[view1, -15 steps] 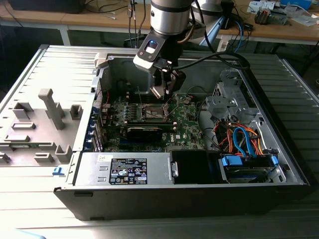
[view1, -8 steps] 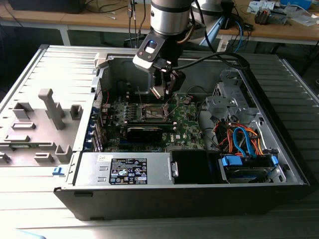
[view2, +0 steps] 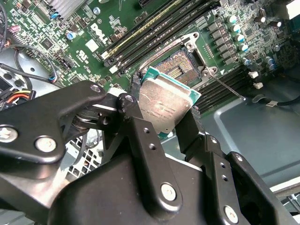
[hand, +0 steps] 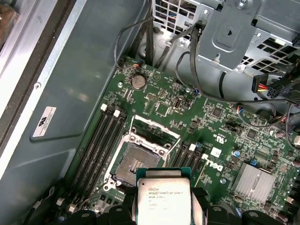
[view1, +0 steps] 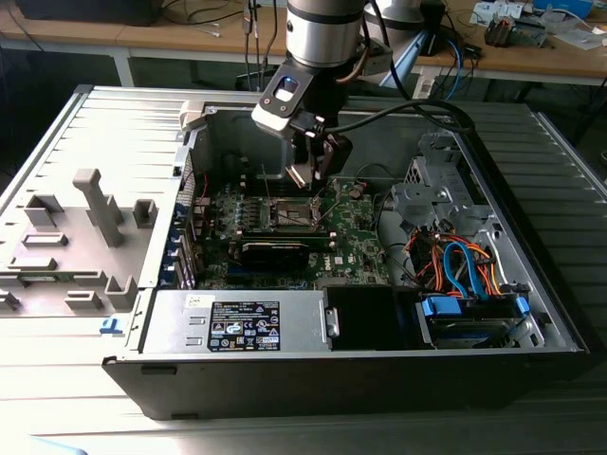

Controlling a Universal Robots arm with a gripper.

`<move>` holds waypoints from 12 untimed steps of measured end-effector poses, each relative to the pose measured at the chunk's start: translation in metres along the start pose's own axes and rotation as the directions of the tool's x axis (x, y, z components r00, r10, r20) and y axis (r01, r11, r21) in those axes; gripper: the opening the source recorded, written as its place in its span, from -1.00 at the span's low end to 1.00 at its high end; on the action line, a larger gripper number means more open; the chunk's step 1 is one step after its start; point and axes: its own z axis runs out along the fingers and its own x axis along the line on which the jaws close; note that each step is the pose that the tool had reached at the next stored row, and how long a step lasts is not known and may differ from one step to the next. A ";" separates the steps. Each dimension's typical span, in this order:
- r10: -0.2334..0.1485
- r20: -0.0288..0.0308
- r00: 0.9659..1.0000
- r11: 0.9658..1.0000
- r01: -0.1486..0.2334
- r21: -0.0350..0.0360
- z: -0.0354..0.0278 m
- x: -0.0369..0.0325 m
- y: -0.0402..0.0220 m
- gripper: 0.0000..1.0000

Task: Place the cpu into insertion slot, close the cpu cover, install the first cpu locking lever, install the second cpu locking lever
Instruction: 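Place the cpu into insertion slot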

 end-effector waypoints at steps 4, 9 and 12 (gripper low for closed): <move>0.010 0.000 1.000 1.000 -0.010 0.000 0.0001 0.0000 0.0000 0.09; 0.024 0.000 1.000 1.000 -0.024 0.000 0.0003 0.0000 0.0000 0.09; 0.030 0.001 1.000 1.000 -0.030 -0.001 0.0003 0.0000 0.0000 0.09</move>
